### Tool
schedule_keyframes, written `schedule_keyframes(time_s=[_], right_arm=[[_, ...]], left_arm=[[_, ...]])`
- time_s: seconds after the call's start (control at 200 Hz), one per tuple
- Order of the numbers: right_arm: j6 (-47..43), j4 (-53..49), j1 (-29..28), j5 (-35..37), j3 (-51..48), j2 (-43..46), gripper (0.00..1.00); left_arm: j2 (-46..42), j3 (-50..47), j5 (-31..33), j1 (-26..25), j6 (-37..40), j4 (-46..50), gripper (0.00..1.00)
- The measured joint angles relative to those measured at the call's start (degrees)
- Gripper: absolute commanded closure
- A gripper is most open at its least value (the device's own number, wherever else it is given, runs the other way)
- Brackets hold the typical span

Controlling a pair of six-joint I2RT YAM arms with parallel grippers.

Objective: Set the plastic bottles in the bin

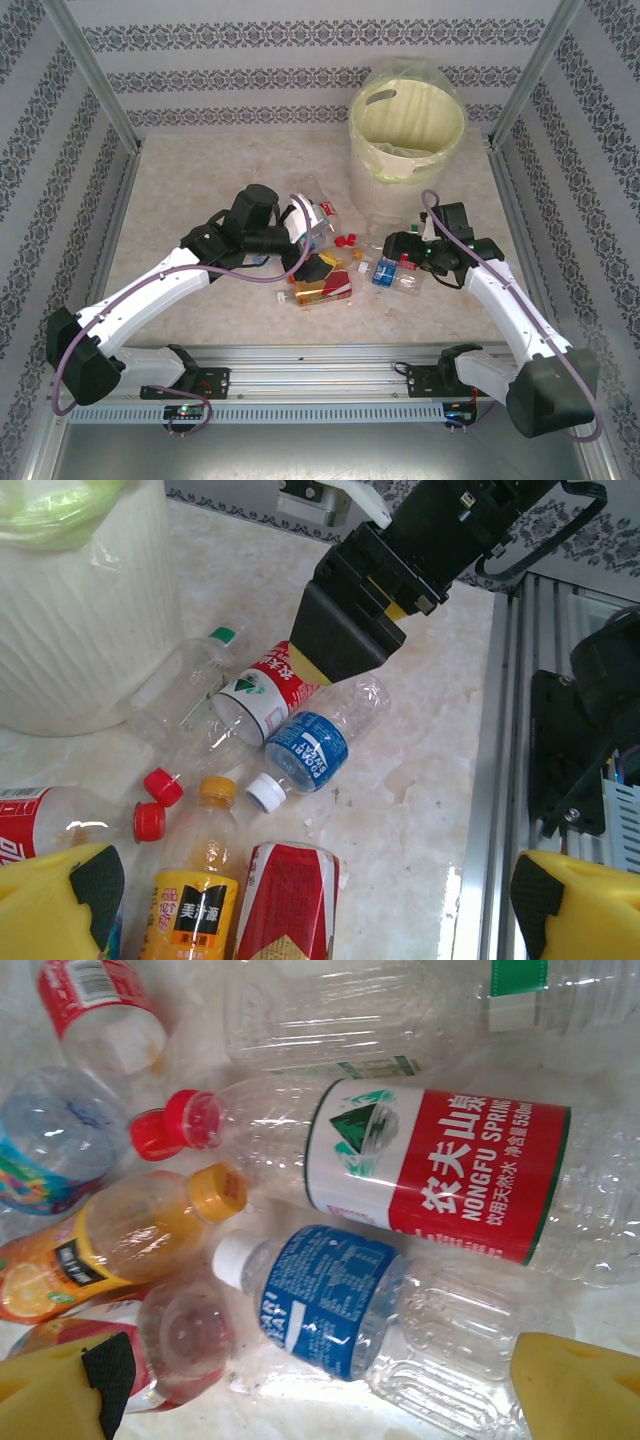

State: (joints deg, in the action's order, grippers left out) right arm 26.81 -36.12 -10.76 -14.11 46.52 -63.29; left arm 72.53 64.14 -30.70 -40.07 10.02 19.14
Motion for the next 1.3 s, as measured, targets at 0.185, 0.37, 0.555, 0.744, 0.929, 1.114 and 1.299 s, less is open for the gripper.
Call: schedule_keyframes(time_s=[0.185, 0.37, 0.555, 0.744, 0.929, 1.114, 1.299], right_arm=[[-0.68, 1.03, -2.08, 1.49, -0.04, -4.26, 0.03], [-2.21, 0.55, -6.47, 3.87, 0.26, -8.68, 0.03], [-4.39, -2.12, -10.40, 7.37, 2.82, -13.38, 0.04], [-5.75, -5.64, -15.30, 10.34, 5.68, -16.33, 0.07], [-5.79, -8.39, -17.05, 13.60, 6.34, -18.58, 0.09], [-5.77, -10.71, -17.97, 16.20, 6.58, -21.51, 0.10], [-5.81, -11.47, -18.78, 17.88, 7.45, -24.17, 0.19]], left_arm=[[-0.79, -4.31, 0.76, -0.07, -4.33, -6.38, 0.00], [-0.81, -4.37, 0.74, -0.07, -5.16, -8.17, 0.00], [-0.81, -4.37, 0.74, -0.07, -5.18, -8.20, 0.00], [-0.81, -4.35, 0.74, -0.07, -5.18, -8.20, 0.00], [-0.81, -4.35, 0.74, -0.07, -5.18, -8.20, 0.00], [-0.81, -4.35, 0.74, -0.07, -5.16, -8.20, 0.00], [-0.81, -4.35, 0.74, -0.07, -5.16, -8.17, 0.00]])
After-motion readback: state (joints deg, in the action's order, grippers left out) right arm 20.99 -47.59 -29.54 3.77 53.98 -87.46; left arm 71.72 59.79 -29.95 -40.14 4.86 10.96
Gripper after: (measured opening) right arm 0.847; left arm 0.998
